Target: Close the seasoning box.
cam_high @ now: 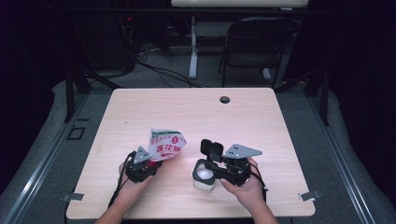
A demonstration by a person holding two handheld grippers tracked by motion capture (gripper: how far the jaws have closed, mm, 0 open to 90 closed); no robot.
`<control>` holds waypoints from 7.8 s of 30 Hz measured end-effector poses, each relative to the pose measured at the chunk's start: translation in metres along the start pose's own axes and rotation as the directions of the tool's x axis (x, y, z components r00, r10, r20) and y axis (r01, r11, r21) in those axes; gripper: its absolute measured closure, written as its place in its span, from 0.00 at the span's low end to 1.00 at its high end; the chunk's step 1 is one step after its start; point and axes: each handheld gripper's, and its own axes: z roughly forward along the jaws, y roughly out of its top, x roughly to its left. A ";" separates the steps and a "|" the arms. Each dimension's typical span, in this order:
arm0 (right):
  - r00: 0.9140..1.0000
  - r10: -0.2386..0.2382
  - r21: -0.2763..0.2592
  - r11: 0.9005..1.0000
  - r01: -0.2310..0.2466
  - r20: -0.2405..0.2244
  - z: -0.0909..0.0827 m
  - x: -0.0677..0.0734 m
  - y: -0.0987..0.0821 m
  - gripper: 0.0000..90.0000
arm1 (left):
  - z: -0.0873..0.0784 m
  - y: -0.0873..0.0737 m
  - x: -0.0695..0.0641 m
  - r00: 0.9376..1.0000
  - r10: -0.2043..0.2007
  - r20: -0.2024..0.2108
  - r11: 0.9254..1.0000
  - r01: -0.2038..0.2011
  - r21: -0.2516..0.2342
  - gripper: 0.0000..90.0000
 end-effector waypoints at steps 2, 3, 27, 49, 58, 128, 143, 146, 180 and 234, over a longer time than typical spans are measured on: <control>1.000 0.008 -0.017 1.000 -0.008 0.006 -0.001 0.000 0.000 0.64 | -0.002 0.000 0.004 1.000 -0.020 -0.011 1.000 0.020 0.000 0.80; 1.000 0.011 -0.026 1.000 -0.011 0.008 -0.001 0.000 0.000 0.63 | -0.003 0.000 0.006 0.999 -0.036 -0.019 0.999 0.036 -0.003 0.80; 1.000 0.021 -0.036 0.999 -0.020 0.012 0.005 -0.003 0.000 0.48 | -0.037 -0.010 0.063 0.944 -0.230 -0.236 0.973 0.226 -0.045 0.79; 1.000 0.011 -0.038 0.999 -0.011 0.001 0.009 -0.001 0.000 0.48 | -0.046 -0.022 0.085 0.893 -0.272 -0.359 0.961 0.274 -0.046 0.79; 1.000 0.014 -0.034 0.999 -0.014 0.002 0.009 -0.001 0.000 0.48 | -0.044 -0.024 0.086 0.889 -0.268 -0.372 0.961 0.276 -0.033 0.79; 1.000 0.013 -0.030 0.999 -0.012 0.008 0.011 -0.001 -0.001 0.48 | -0.020 -0.012 0.034 0.926 0.085 -0.368 0.989 -0.032 0.147 0.36; 1.000 0.009 -0.029 1.000 -0.009 0.008 0.010 -0.002 0.000 0.48 | -0.026 0.002 0.002 0.952 0.165 -0.257 0.983 -0.137 0.123 0.32; 1.000 0.011 -0.036 0.999 -0.011 0.007 0.009 -0.002 0.000 0.48 | -0.026 0.003 -0.003 0.958 0.166 -0.233 0.983 -0.142 0.115 0.32; 1.000 -0.020 -0.013 1.000 0.020 0.024 -0.006 -0.001 0.007 0.61 | -0.027 0.015 -0.021 0.986 0.133 -0.104 0.989 -0.125 0.079 0.49; 0.990 -0.022 0.058 0.998 0.015 0.136 0.001 -0.035 0.003 0.87 | -0.044 0.019 -0.046 0.994 0.105 -0.009 0.994 -0.105 0.022 0.43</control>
